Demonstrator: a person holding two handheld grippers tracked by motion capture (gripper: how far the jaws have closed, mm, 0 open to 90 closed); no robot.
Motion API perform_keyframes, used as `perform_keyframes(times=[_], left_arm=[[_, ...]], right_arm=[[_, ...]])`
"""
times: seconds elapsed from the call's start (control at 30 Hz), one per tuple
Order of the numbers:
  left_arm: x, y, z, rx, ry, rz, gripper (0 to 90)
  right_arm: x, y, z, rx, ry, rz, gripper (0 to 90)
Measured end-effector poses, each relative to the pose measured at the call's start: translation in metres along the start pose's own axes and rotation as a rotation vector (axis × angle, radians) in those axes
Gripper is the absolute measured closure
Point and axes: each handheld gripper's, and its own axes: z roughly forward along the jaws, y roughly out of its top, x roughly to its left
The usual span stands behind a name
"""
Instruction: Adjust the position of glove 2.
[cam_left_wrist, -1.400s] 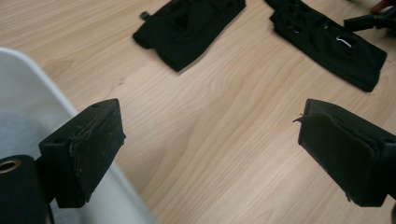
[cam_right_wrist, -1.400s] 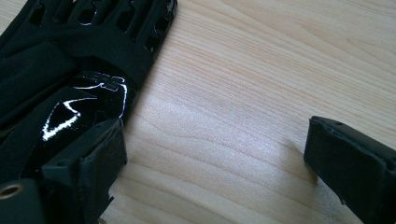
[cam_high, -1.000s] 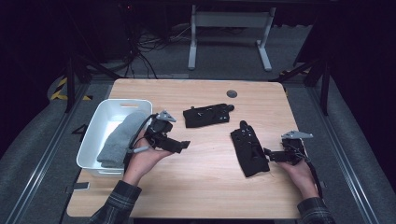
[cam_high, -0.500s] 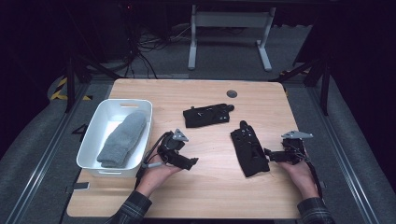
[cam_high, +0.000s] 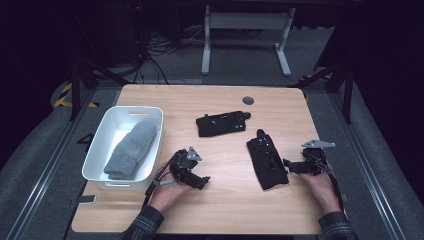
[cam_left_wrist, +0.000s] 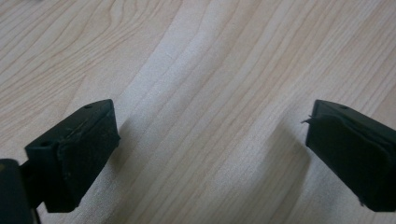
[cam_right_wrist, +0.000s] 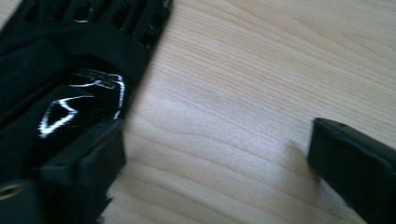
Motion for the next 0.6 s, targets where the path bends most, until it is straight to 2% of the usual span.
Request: perform_keyframes(times=[0.07, 0.2, 0.27, 0.33, 0.37, 0.47, 0.5, 0.6], left_arm=[[-0.001, -0.003, 0.001, -0.005, 0.009, 0.039, 0.0], [0.0, -0.01, 0.0, -0.055, -0.002, 0.045, 0.0], [0.0, -0.011, 0.0, -0.054, 0.0, 0.04, 0.0], [0.0, -0.011, -0.001, -0.055, 0.003, 0.037, 0.0], [0.0, -0.011, -0.001, -0.053, 0.005, 0.038, 0.0], [0.001, -0.011, -0.001, -0.053, 0.006, 0.038, 0.1], [0.001, -0.011, -0.001, -0.053, 0.006, 0.039, 0.1], [0.001, -0.011, -0.001, -0.053, 0.006, 0.038, 0.2]], right_arm=[[-0.001, 0.002, -0.004, -0.01, 0.036, 0.006, 17.9], [0.0, 0.009, -0.014, -0.045, 0.051, -0.004, 30.0], [0.004, 0.016, -0.02, -0.074, 0.078, -0.01, 44.8], [0.007, 0.021, -0.023, -0.091, 0.098, -0.022, 55.1], [0.011, 0.026, -0.024, -0.098, 0.116, -0.035, 65.7], [0.021, 0.036, -0.024, -0.116, 0.15, -0.058, 84.3], [0.025, 0.039, -0.022, -0.116, 0.161, -0.067, 88.6], [0.033, 0.047, -0.015, -0.101, 0.195, -0.086, 90.0]])
